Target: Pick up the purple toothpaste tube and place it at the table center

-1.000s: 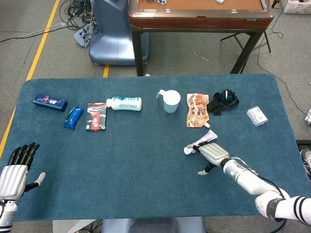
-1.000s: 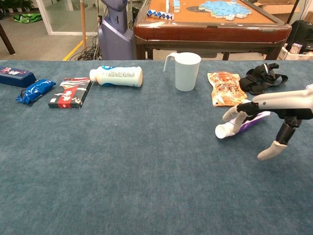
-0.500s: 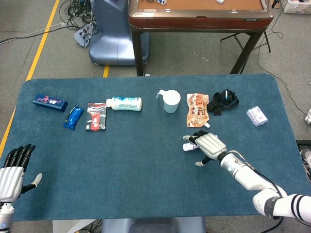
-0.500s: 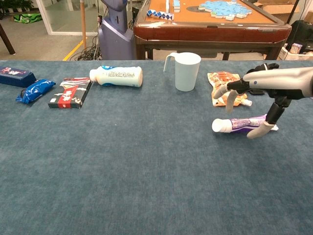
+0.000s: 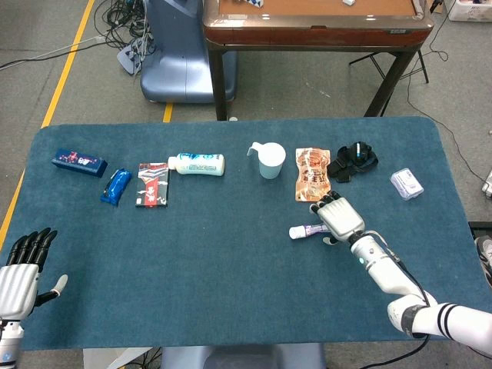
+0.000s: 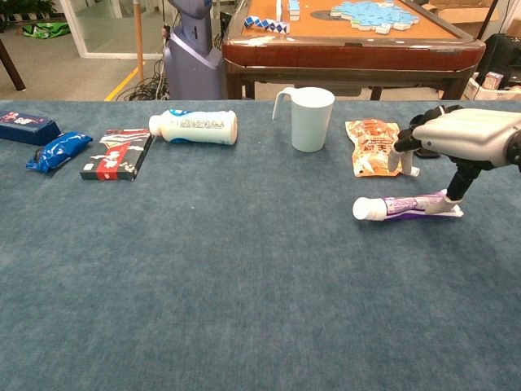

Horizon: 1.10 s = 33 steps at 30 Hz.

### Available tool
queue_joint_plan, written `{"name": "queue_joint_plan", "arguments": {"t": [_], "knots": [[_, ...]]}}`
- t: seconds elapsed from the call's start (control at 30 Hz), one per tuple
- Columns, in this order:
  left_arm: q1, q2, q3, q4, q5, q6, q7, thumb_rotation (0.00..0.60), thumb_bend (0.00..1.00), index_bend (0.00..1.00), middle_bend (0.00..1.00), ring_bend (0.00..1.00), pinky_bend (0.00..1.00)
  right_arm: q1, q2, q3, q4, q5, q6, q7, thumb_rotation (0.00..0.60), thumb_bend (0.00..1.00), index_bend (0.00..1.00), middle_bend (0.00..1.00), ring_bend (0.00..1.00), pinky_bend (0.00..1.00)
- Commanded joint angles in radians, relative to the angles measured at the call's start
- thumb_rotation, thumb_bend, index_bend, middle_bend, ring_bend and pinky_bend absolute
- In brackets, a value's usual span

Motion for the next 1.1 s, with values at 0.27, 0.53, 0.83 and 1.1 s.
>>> {"name": "queue_joint_plan", "arguments": {"t": [0.27,0.53,0.83,1.1], "knots": [[-0.001,-0.004,-0.003,0.010,-0.005,-0.006,-0.008,0.600,0.26,0.01,0.05,0.03,0.02,-0.016,-0.082,-0.020,0.092,-0.024,0.030,-0.028,0.600,0.24,0.37,0.40,0.25,0.18],[-0.002,-0.008,-0.004,0.022,-0.002,-0.006,-0.022,0.600,0.26,0.01,0.05,0.03,0.02,-0.019,-0.132,-0.015,0.148,-0.032,0.040,-0.033,0.600,0.29,0.41,0.42,0.27,0.18],[0.003,-0.009,-0.003,0.032,-0.002,0.000,-0.036,0.600,0.26,0.01,0.05,0.03,0.02,-0.017,-0.163,-0.009,0.189,-0.029,0.025,-0.035,0.600,0.30,0.45,0.44,0.29,0.19],[0.006,-0.010,-0.004,0.037,-0.002,0.002,-0.040,0.600,0.26,0.01,0.05,0.03,0.02,-0.011,-0.174,-0.001,0.216,-0.021,0.003,-0.029,0.600,0.36,0.49,0.47,0.32,0.20]]}}
